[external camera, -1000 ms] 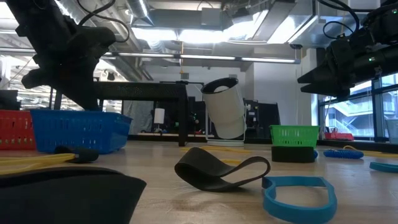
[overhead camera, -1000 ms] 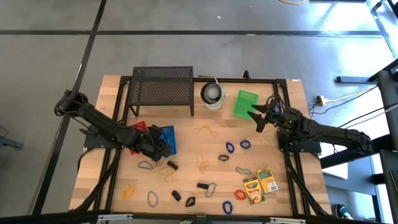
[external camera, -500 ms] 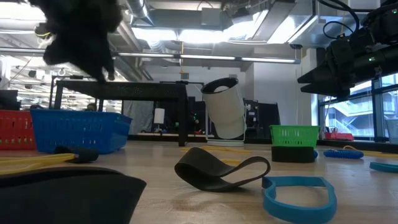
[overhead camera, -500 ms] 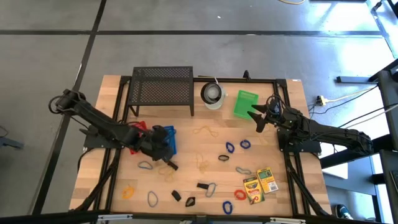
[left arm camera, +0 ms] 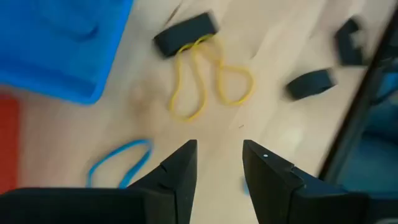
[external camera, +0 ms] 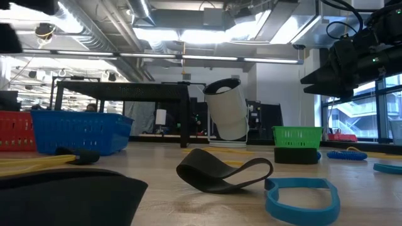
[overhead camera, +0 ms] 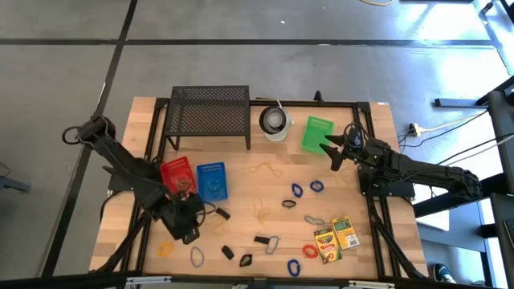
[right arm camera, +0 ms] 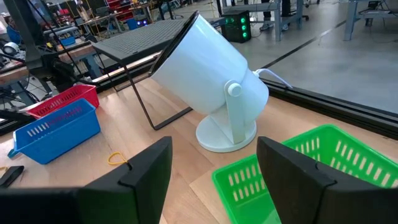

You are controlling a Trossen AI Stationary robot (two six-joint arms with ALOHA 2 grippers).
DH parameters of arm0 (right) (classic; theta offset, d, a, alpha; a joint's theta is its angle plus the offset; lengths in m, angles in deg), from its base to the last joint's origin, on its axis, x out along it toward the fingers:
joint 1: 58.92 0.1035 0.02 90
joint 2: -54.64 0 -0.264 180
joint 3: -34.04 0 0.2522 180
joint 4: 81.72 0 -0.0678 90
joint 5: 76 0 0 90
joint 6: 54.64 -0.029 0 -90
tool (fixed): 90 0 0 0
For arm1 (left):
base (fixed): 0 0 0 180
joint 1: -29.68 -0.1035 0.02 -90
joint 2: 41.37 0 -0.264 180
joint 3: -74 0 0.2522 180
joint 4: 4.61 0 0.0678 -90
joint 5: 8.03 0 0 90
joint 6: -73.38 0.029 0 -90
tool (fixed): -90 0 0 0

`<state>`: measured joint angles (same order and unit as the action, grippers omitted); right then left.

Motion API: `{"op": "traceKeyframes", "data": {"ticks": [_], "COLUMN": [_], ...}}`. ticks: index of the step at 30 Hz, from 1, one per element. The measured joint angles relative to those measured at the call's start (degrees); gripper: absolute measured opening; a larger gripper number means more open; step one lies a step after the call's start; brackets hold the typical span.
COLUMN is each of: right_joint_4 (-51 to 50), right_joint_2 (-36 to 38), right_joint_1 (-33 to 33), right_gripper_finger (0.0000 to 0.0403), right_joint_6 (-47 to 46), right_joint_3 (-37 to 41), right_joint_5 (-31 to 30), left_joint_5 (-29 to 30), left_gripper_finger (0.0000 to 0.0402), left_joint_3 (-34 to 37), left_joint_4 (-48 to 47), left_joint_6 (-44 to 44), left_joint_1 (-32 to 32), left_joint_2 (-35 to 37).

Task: Pick & Place Office Desk Supplies
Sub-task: Put the blue rubber band into the blue bin

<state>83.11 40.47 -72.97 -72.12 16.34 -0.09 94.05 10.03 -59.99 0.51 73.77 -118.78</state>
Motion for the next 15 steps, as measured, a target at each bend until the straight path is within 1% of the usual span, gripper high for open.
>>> {"op": "traceKeyframes", "data": {"ticks": [2,5,9,15], "right_joint_4": [0.0,0.0,0.0,0.0], "right_joint_2": [0.0,0.0,0.0,0.0], "right_joint_1": [0.0,0.0,0.0,0.0], "right_gripper_finger": [0.0237,0.0237,0.0237,0.0237], "right_joint_6": [0.0,0.0,0.0,0.0], "right_joint_3": [0.0,0.0,0.0,0.0], "right_joint_5": [0.0,0.0,0.0,0.0], "left_joint_5": [0.0,-0.3,-3.2,-3.1], "left_gripper_finger": [0.0123,0.0122,0.0123,0.0125], "left_joint_3": [0.0,0.0,0.0,0.0], "left_joint_4": [-0.4,-0.1,-0.7,-1.1], "left_joint_6": [-0.3,1.5,5.5,6.6], "left_joint_1": [0.7,1.3,1.3,-0.4], "left_joint_2": [-2.2,-5.8,-11.4,-17.0]}}
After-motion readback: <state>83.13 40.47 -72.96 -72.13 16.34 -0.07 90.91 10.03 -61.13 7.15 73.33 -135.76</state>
